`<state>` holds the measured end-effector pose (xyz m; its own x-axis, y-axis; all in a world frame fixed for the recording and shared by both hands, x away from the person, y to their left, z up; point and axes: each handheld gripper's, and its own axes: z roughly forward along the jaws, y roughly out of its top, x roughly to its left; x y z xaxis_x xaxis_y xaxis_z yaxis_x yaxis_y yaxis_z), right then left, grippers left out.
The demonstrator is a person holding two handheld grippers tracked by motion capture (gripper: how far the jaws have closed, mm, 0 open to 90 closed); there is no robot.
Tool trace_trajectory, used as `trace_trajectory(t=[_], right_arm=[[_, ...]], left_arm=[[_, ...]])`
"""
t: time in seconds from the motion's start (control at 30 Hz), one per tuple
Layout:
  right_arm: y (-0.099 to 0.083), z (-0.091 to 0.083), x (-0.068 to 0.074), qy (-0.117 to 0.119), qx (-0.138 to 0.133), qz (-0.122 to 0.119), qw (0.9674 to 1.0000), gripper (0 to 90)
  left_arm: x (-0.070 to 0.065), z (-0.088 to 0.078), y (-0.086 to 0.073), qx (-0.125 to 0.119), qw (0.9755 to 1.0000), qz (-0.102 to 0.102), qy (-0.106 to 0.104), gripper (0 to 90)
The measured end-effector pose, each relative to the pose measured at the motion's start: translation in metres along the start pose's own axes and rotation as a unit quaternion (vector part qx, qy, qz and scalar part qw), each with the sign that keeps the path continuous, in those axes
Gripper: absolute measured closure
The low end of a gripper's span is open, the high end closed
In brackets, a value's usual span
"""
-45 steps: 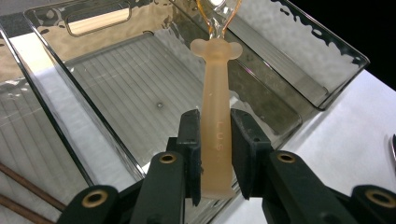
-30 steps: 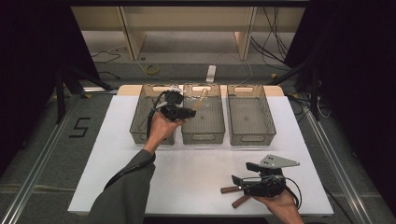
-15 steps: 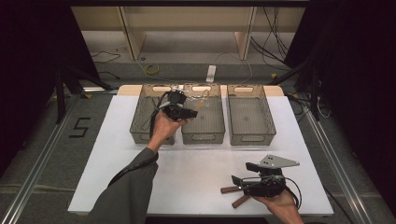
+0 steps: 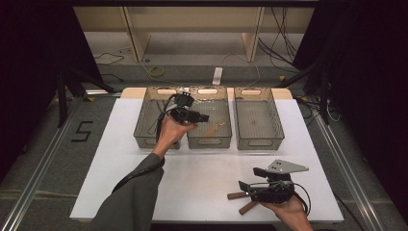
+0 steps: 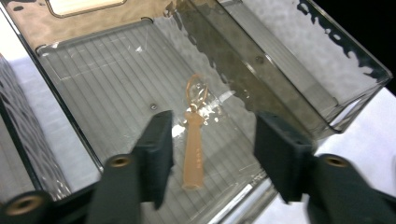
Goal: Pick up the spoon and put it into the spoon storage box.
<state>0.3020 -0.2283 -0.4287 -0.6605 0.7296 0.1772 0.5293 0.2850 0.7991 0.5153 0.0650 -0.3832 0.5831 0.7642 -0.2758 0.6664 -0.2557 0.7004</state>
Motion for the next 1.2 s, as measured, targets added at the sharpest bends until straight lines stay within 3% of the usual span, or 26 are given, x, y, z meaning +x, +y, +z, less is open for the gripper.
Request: trace_trajectory(t=[0.13,0.3,0.37,0.53,0.6,0.67,0.8,0.93,1.2], right_arm=[[0.000,0.000,0.001,-0.001,0.000,-0.001,1.0000,26.0],[0.000,0.000,0.001,-0.001,0.001,-0.001,1.0000,26.0],[0.000,0.000,0.001,-0.001,0.001,0.000,1.0000,26.1],[0.000,0.001,0.001,-0.002,0.001,0.000,1.0000,26.1],[0.000,0.002,0.002,-0.001,0.004,0.000,1.0000,26.1],[0.001,0.003,0.004,-0.002,0.003,-0.002,1.0000,26.1],[0.001,0.002,0.006,-0.001,0.001,-0.006,1.0000,26.3],[0.000,0.002,0.006,-0.005,0.006,-0.005,1.0000,26.9],[0.000,0.004,0.005,-0.016,0.010,-0.001,0.9998,30.3]], left_arm=[[-0.005,-0.013,0.001,-0.008,0.9999,0.001,-0.012,32.9],[-0.010,-0.032,-0.006,-0.023,0.9994,0.007,-0.023,27.3],[-0.012,-0.042,-0.014,-0.031,0.9991,0.018,-0.023,26.4],[-0.008,-0.060,-0.036,-0.055,0.9980,0.013,-0.028,24.0],[-0.007,-0.062,-0.039,-0.048,0.9985,0.016,-0.022,22.8],[-0.009,-0.067,-0.045,-0.060,0.9979,0.017,-0.017,21.7],[-0.013,-0.073,-0.058,-0.048,0.9978,0.046,0.001,20.2],[-0.017,-0.080,-0.068,-0.066,0.9970,0.037,-0.018,19.8],[-0.027,-0.084,-0.092,-0.073,0.9951,0.063,-0.021,17.8]])
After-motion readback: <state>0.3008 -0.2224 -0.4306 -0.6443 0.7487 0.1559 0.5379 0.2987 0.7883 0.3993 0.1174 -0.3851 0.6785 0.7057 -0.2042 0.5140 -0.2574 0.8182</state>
